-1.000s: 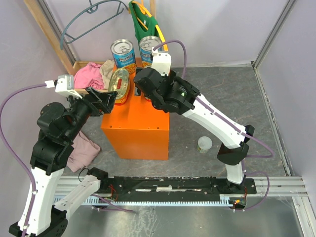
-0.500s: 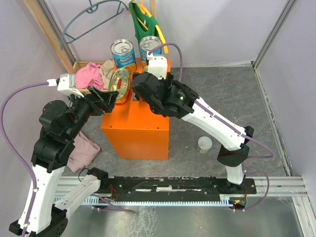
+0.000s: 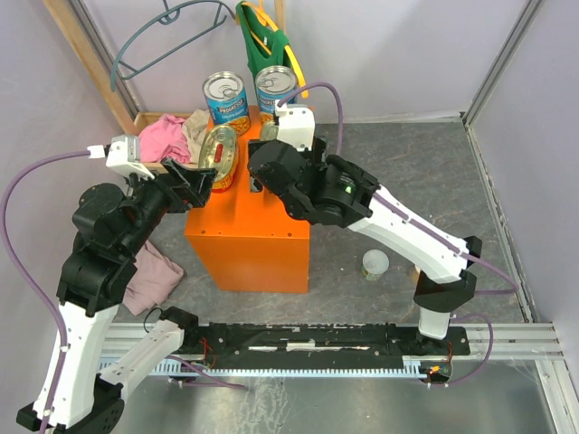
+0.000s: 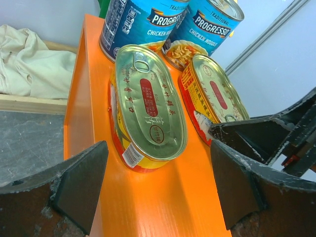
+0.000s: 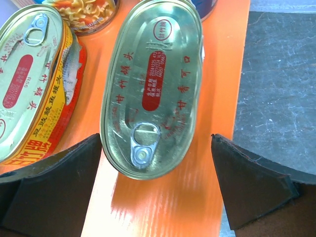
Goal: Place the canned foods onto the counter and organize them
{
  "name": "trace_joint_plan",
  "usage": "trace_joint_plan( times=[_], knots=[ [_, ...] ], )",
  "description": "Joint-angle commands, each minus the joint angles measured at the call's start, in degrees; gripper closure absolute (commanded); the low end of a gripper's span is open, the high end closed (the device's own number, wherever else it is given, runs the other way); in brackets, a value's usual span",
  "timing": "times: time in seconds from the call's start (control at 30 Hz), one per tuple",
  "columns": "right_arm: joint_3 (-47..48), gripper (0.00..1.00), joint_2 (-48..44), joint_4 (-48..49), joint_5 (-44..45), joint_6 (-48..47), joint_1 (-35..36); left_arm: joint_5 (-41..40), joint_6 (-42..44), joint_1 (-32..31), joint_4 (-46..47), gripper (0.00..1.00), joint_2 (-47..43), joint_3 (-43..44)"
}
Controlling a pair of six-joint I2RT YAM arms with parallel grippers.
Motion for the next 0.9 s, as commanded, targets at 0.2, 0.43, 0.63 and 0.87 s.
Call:
trace_joint_plan(
  times=[0.2,0.43,0.63,0.87],
  knots=[
    [-6.22,0.0,-7.85,4.8,4.49,-2.43,3.11,-0.37,0.13,0.21,0.5,0.1,0.83,2.41],
    [-11.73,0.03,-12.28,7.64,6.6,-2.84,5.73,-0.98,0.18,0.14,-0.21,0.11,1.14,3.24],
    [-17.63,0.14,-16.0,10.51,7.91,-3.19,7.52,-1.89,-0.36,0.25,-0.17,0.17,0.29,2.49],
    [-20.98,0.44,-17.47,13.64,5.86,-4.69,7.6,-3.17,-0.72,0.14,0.32,0.24,-1.06,1.56]
  ],
)
